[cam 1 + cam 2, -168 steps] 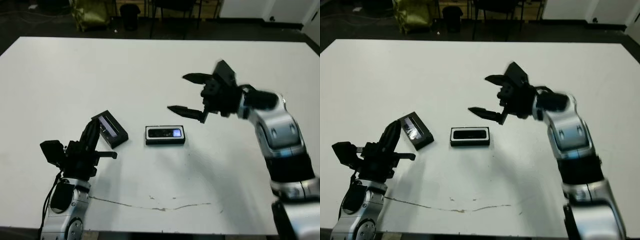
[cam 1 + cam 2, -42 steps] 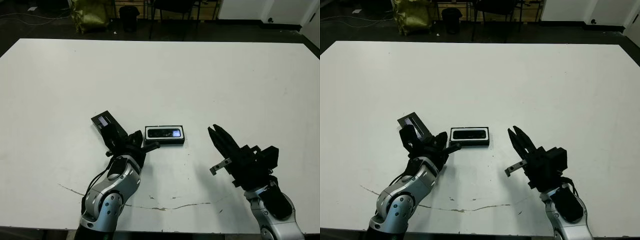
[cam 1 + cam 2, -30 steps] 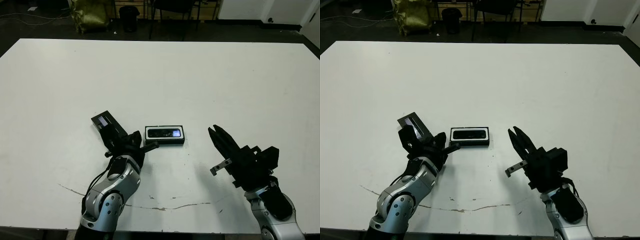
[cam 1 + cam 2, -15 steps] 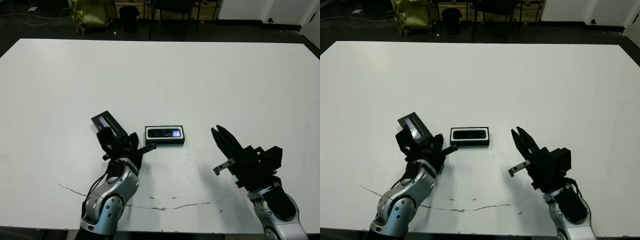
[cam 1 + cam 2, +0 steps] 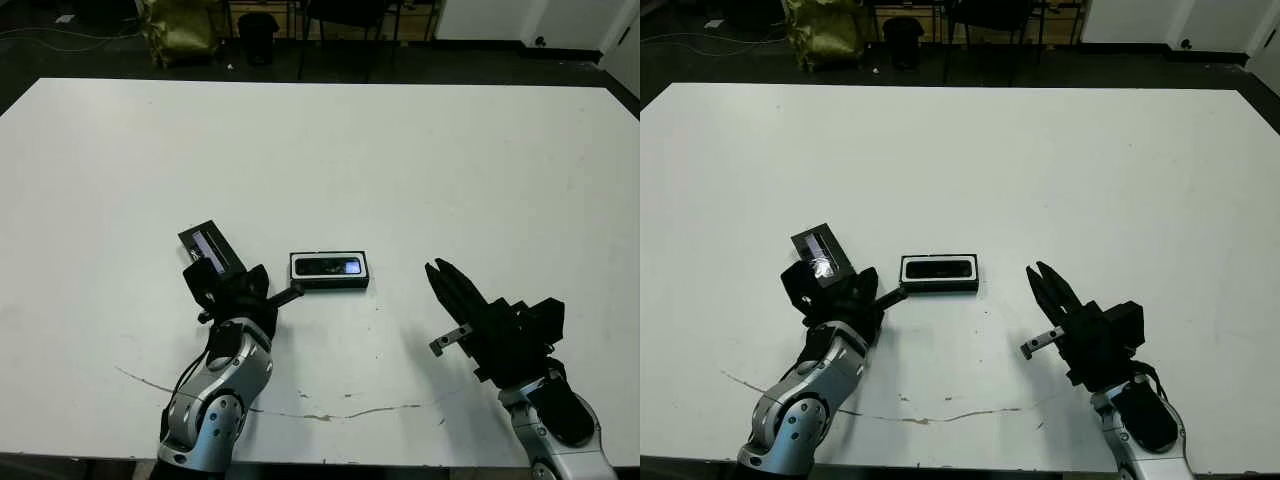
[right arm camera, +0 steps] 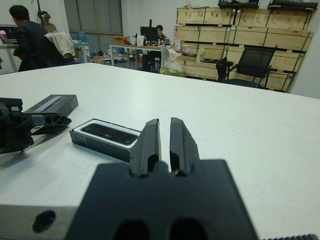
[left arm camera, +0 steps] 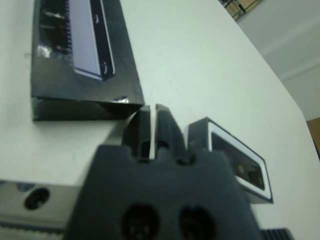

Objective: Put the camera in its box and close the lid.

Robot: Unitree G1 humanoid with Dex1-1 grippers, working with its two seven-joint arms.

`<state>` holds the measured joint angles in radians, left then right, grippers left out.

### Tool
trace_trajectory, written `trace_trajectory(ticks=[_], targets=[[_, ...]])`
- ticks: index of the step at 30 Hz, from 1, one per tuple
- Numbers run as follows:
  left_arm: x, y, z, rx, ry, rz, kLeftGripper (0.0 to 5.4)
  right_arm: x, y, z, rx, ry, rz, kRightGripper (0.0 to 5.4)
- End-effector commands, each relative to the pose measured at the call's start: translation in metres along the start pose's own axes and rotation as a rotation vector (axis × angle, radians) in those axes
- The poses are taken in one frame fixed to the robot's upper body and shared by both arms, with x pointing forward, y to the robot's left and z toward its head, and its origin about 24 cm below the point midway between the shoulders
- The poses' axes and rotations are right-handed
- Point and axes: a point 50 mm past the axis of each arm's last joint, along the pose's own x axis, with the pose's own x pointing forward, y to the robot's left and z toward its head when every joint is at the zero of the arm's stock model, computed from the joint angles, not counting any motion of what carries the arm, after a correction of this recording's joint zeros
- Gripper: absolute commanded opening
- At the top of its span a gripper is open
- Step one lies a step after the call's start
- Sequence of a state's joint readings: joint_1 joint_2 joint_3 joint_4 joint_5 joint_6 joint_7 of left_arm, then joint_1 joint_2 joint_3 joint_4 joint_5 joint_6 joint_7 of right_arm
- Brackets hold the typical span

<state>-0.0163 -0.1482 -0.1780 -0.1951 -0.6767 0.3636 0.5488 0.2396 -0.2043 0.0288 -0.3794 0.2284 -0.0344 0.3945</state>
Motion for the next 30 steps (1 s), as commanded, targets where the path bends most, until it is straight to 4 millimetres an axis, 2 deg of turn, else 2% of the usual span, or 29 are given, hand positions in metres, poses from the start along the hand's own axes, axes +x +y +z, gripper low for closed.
trace_trajectory(ticks=[1, 14, 30], targets=[[-0.003, -0.006, -0.023, -0.13, 0.094, 0.059, 0.0, -0.004, -0.003, -0.005, 0.0, 0.049, -0.002, 0.01], [-0.007, 0.011, -0.023, -0.137, 0.086, 0.092, 0.0, -0.005, -0.005, -0.006, 0.019, 0.056, 0.013, 0.01], [-0.023, 0.025, -0.021, -0.144, 0.068, 0.126, 0.0, -0.007, -0.007, -0.005, 0.014, 0.066, 0.02, 0.01]])
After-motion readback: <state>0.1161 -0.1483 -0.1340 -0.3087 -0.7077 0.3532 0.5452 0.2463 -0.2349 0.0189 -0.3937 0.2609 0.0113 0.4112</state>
